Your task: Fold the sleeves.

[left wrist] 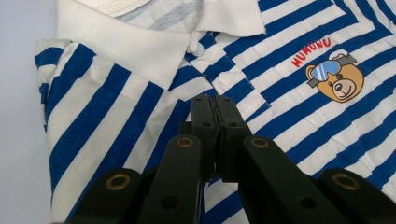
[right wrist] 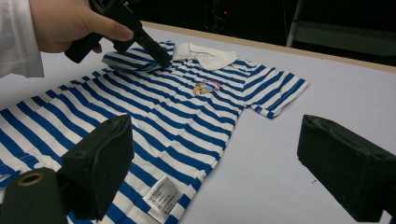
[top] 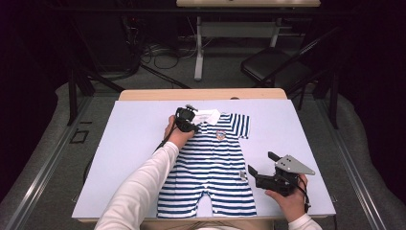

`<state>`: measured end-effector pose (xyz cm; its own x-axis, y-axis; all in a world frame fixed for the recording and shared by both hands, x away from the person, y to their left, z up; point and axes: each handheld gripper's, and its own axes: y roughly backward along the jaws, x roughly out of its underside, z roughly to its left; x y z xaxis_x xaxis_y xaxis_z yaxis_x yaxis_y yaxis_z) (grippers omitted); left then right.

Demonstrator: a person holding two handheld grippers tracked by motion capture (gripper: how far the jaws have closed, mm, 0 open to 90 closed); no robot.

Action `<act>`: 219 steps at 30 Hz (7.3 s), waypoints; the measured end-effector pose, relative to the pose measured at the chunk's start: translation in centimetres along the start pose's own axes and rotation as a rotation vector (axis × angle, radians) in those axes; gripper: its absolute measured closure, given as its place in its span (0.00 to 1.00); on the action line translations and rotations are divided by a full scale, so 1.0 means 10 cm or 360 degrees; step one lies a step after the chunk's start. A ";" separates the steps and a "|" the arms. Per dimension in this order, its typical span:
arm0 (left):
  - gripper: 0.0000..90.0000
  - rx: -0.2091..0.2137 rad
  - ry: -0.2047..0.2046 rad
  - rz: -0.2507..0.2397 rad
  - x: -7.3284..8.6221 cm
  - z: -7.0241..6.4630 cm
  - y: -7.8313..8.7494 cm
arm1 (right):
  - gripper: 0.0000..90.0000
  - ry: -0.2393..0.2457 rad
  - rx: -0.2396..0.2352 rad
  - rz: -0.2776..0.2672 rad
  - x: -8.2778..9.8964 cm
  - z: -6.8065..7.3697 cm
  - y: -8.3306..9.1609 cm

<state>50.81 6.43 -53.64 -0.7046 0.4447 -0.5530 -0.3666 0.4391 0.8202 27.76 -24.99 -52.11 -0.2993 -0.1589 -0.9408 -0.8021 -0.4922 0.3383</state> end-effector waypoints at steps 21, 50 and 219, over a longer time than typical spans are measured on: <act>0.97 0.0030 0.0018 0.0003 0.00 -0.05 -0.05 | 0.12 0.0001 -0.0005 0.0004 0.00 0.01 0.00; 0.56 -0.0046 -0.0003 -0.0142 -0.04 0.00 0.10 | 0.12 0.0006 -0.0005 0.0001 0.00 0.01 0.00; 0.01 0.0087 0.0148 -0.0389 0.08 0.33 1.05 | 0.03 -0.0255 0.0325 0.0747 -1.12 -0.99 -2.09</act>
<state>48.36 13.99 -45.92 -0.6530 0.2476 -0.7158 -0.5011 0.5674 0.6534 53.05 -21.41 -48.89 -0.7121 -0.1813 -0.6782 -0.6427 -0.2204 0.7337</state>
